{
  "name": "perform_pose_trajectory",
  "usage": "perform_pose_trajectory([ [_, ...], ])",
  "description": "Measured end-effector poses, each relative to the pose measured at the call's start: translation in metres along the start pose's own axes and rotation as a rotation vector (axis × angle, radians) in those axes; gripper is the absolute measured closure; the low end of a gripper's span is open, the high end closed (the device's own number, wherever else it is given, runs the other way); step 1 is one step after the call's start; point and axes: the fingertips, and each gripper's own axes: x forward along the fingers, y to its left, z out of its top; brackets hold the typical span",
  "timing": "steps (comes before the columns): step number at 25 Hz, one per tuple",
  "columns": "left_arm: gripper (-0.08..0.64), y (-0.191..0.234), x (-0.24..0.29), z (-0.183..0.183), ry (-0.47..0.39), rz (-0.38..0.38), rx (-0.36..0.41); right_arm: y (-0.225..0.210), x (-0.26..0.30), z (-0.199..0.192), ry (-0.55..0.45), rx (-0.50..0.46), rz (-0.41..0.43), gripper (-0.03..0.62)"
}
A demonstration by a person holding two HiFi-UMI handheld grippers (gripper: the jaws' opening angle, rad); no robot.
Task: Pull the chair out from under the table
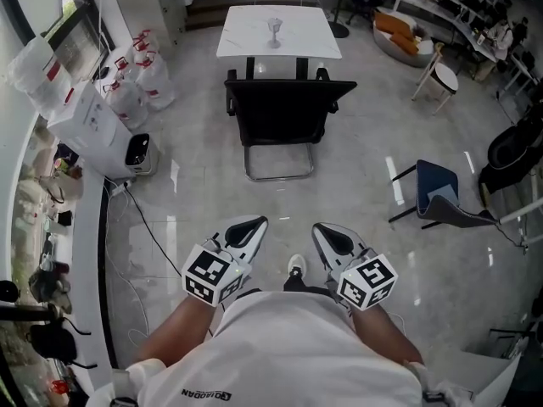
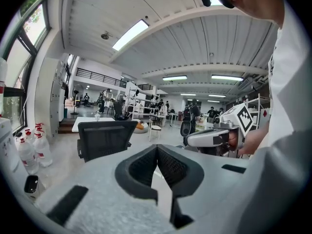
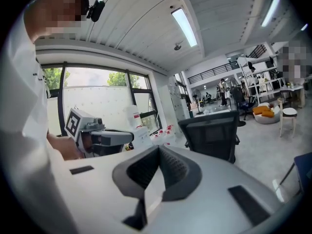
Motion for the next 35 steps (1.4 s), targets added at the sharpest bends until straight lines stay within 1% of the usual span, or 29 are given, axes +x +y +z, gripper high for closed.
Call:
perform_pose_trajectory([
  [4,0.552,0.016,0.031,0.019,-0.011,0.023,0.005,-0.032,0.012,0.022,-0.017,-0.013,0.016,0.588],
  [8,0.552,0.025,0.061,0.029,-0.011,0.040,0.000,-0.060,0.022,0.035,-0.014,-0.029,0.039,0.587],
  [15,0.552,0.035,0.109,0.033,0.010,0.067,-0.026,-0.111,0.038,0.042,0.007,-0.015,0.082,0.588],
  [19,0.552,0.049,0.130,0.037,0.016,0.089,-0.059,-0.133,0.048,0.050,0.012,-0.016,0.106,0.587],
  [24,0.552,0.055,0.158,0.044,0.017,0.111,-0.056,-0.162,0.055,0.053,0.023,-0.011,0.127,0.587],
  [28,0.552,0.064,0.169,0.053,0.012,0.140,-0.050,-0.180,0.060,0.059,0.019,-0.007,0.134,0.588],
  [32,0.552,0.073,0.171,0.048,0.033,0.168,-0.066,-0.188,0.065,0.054,0.029,0.019,0.139,0.587],
  [35,0.552,0.074,0.173,0.043,0.048,0.174,-0.079,-0.190,0.069,0.050,0.041,0.028,0.149,0.587],
])
